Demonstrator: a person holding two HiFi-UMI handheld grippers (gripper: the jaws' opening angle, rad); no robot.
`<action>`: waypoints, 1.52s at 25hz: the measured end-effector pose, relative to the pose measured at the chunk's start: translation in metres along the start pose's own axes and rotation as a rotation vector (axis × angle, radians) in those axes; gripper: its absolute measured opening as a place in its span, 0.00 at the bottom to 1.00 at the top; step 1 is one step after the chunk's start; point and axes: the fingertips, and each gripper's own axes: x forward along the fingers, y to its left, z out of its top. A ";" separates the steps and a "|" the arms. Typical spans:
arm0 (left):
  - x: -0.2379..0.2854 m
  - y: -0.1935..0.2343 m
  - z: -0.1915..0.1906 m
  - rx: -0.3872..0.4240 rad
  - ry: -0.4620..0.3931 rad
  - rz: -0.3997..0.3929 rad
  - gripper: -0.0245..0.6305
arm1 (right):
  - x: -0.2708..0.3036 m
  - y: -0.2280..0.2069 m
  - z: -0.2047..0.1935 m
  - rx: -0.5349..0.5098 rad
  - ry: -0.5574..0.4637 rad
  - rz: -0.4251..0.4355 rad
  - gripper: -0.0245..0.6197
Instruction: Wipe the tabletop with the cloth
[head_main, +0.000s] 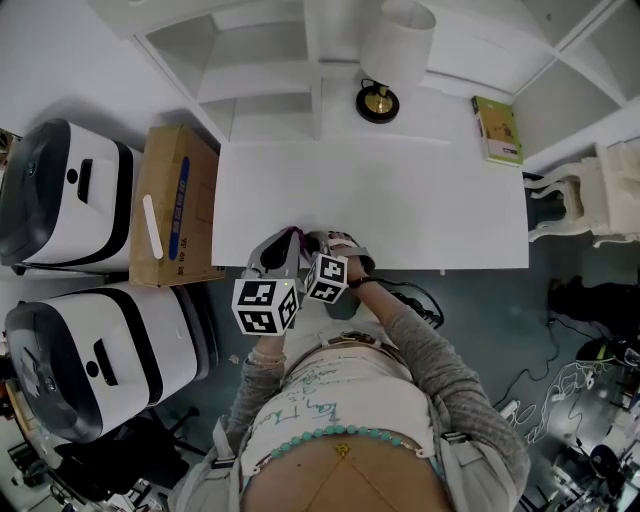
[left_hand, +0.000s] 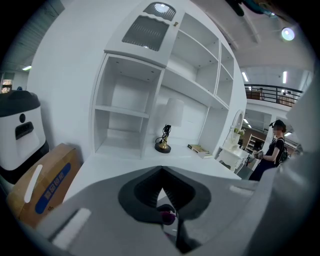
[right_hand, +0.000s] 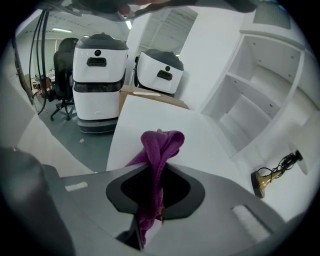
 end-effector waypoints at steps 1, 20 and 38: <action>0.001 -0.002 0.000 0.001 0.000 -0.004 0.04 | -0.001 -0.001 -0.002 0.004 0.002 -0.002 0.15; 0.032 -0.037 0.004 0.020 0.020 -0.073 0.04 | -0.018 -0.012 -0.040 0.070 0.026 -0.017 0.15; 0.049 -0.064 0.001 0.037 0.037 -0.119 0.04 | -0.035 -0.024 -0.080 0.131 0.072 -0.037 0.15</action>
